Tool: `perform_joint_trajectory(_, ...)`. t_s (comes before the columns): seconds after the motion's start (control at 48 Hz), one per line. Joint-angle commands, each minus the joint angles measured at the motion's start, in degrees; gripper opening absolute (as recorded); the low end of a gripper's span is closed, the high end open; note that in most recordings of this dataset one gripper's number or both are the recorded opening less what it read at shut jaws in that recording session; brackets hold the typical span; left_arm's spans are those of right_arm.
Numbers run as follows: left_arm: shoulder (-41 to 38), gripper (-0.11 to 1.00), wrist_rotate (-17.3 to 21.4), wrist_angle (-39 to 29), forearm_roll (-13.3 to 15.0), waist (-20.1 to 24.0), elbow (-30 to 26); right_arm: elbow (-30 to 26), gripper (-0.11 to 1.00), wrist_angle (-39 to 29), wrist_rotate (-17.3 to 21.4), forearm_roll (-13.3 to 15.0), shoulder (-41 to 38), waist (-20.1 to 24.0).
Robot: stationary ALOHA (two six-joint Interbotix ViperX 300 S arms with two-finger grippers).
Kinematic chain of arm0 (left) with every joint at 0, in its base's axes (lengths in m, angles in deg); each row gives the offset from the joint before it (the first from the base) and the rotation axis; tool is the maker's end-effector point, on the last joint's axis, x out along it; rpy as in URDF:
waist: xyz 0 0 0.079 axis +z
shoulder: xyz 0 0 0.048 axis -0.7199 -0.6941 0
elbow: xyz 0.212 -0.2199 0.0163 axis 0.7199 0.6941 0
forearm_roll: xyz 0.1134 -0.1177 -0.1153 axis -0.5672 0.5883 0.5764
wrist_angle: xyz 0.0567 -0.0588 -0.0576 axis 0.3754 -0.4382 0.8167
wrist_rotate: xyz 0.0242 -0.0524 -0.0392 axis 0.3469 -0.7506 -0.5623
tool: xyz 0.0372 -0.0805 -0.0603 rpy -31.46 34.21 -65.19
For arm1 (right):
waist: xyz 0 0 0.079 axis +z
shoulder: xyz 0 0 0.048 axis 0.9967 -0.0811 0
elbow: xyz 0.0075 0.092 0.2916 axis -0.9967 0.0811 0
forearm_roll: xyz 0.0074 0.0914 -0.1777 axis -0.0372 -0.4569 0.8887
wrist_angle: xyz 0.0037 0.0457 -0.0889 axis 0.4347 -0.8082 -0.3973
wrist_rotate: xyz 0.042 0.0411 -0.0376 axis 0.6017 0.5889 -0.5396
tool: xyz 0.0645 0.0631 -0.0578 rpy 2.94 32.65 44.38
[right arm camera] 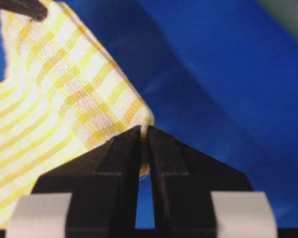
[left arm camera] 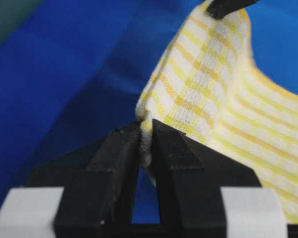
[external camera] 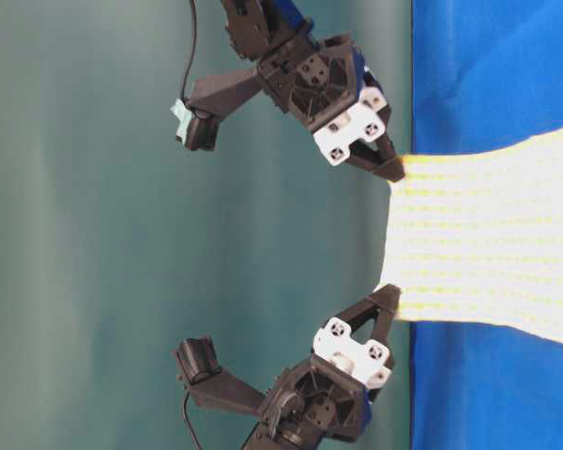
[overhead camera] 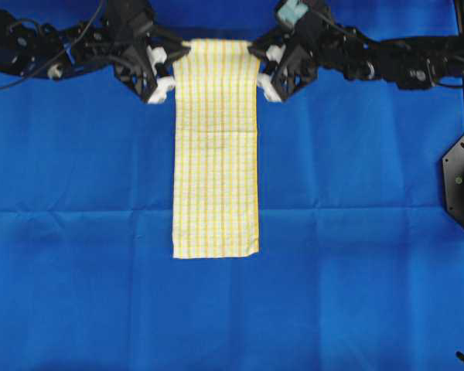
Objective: Fold the yellow towel.
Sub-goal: 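Fold the top end down over the strip toward the bottom end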
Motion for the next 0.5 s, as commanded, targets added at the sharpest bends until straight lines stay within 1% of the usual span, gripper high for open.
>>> perform_joint_trajectory(0.0,1.93,0.06,-0.44,0.18,-0.09,-3.08,0.62,0.97,0.04,1.05,0.09,-0.88,2.37,2.2)
perform_joint_trajectory(0.187,2.46,0.06,-1.14,0.44,0.18,-10.37,2.9,5.01,0.04,2.9,0.09,-4.13,4.48,9.05)
perform_joint_trajectory(0.271,2.72,0.06,-1.58,0.44,0.35,-13.89,3.87,6.86,0.04,4.13,0.09,-6.06,5.45,12.57)
perform_joint_trajectory(0.479,2.9,0.06,-3.6,0.26,0.44,-20.57,4.83,9.4,0.04,7.73,0.09,-10.46,6.42,21.01)
